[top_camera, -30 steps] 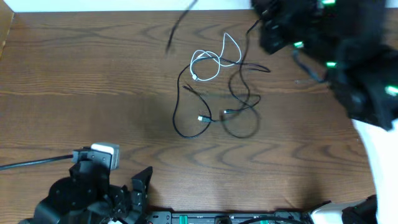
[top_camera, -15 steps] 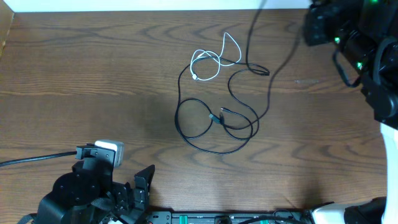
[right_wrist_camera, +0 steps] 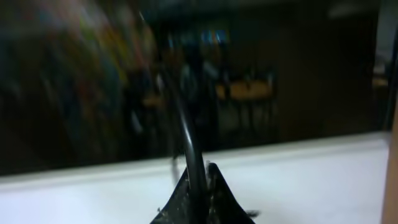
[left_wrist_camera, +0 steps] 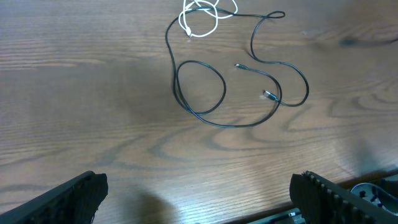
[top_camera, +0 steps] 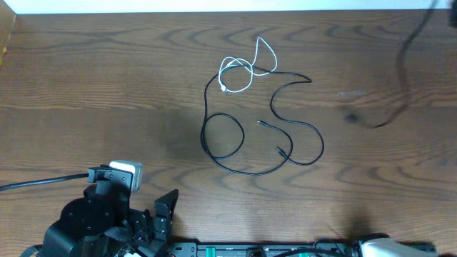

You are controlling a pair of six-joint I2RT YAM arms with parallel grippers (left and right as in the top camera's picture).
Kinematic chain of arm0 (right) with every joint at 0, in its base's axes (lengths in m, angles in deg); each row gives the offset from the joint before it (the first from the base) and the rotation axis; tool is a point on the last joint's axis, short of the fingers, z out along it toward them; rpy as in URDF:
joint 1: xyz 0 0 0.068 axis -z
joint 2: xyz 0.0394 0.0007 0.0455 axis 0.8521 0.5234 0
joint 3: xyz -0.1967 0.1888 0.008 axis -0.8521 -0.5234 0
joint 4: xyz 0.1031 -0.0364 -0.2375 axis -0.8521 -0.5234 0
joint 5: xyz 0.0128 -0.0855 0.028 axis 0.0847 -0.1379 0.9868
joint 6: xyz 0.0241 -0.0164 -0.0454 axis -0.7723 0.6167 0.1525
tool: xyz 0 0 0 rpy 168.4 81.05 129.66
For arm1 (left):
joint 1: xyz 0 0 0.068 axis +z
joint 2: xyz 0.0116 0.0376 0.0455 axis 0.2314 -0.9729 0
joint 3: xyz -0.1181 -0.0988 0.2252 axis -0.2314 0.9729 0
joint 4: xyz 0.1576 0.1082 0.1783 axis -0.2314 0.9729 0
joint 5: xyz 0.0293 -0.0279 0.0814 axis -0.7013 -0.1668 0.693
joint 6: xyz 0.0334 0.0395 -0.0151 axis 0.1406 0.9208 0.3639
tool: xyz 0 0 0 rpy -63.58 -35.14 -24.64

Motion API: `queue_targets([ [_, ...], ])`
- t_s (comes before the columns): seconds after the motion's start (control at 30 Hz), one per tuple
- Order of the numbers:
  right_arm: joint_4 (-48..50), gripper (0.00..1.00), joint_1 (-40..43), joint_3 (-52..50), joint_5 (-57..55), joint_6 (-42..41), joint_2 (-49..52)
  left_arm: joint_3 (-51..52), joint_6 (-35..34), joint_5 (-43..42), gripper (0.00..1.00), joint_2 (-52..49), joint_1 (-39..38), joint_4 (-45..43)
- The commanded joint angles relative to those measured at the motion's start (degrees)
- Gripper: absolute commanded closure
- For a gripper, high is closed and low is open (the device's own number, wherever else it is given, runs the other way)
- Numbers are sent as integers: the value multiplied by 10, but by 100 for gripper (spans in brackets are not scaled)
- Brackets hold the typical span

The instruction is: Untangle cables

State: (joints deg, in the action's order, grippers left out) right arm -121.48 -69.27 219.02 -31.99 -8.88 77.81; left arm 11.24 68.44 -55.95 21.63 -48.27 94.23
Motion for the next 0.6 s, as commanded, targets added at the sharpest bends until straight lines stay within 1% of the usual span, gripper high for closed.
queue_targets([
  [0.0, -19, 99, 3, 6, 22, -11, -9, 0, 1, -3, 1, -1, 3, -1],
  [0.13, -66, 99, 3, 5, -27, 3, 3, 0, 1, -3, 1, -1, 3, -1],
  [0.33, -70, 99, 28, 5, -117, 34, 40, 0, 1, -3, 1, -1, 3, -1],
  [0.43, -67, 99, 68, 5, -136, 45, 59, 0, 1, -3, 1, -1, 3, -1],
  [0.57, -57, 99, 159, 5, -115, 46, 89, 0, 1, -3, 1, -1, 3, -1],
])
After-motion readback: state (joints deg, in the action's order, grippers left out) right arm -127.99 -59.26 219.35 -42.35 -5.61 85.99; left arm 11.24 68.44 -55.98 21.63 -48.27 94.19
